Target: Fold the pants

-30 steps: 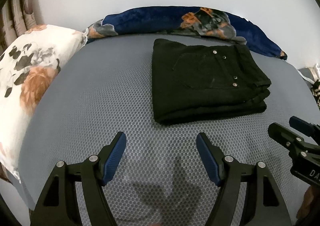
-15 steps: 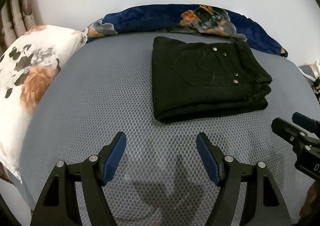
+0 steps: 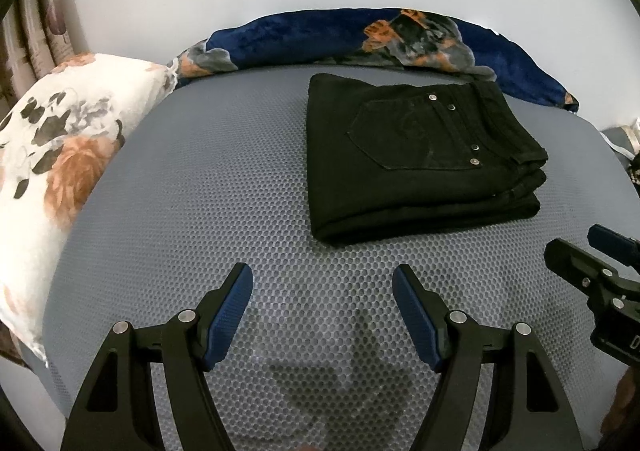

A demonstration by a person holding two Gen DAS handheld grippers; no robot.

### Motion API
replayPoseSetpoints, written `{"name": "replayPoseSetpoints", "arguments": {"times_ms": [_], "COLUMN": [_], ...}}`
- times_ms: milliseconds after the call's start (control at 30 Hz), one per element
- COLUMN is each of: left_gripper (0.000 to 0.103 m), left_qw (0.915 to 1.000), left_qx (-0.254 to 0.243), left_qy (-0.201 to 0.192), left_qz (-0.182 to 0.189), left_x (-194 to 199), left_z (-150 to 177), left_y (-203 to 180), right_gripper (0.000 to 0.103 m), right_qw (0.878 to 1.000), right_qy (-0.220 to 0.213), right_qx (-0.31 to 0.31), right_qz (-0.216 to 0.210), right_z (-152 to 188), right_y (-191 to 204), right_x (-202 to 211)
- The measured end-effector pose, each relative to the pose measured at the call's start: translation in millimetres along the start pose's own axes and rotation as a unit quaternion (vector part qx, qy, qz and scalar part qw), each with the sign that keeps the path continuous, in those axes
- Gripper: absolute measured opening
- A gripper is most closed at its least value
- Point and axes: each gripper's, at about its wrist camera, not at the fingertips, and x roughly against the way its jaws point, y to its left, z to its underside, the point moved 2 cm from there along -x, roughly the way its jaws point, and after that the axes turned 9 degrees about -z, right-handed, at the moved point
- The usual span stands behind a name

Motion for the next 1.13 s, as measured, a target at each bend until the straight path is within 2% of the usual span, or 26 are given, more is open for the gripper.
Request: {"name": "replayPoseSetpoints", "arguments": {"times_ms": [1133], "left_gripper": [0.073], "left_qw": [0.9998], "left_qx": [0.0], "left_qy": [0.012], "left_qz": [-0.015], "left_x": [-7.5], "left_z": [-0.3], "left_y": [3.5], "right_gripper": [0.078], "right_qw": [1.0], "right_qy": [0.009], "right_qx": [-0.002], "right_qz": [-0.005], "right_z": [5.7], "right_y": [-1.3], "right_x": [-5.5]}}
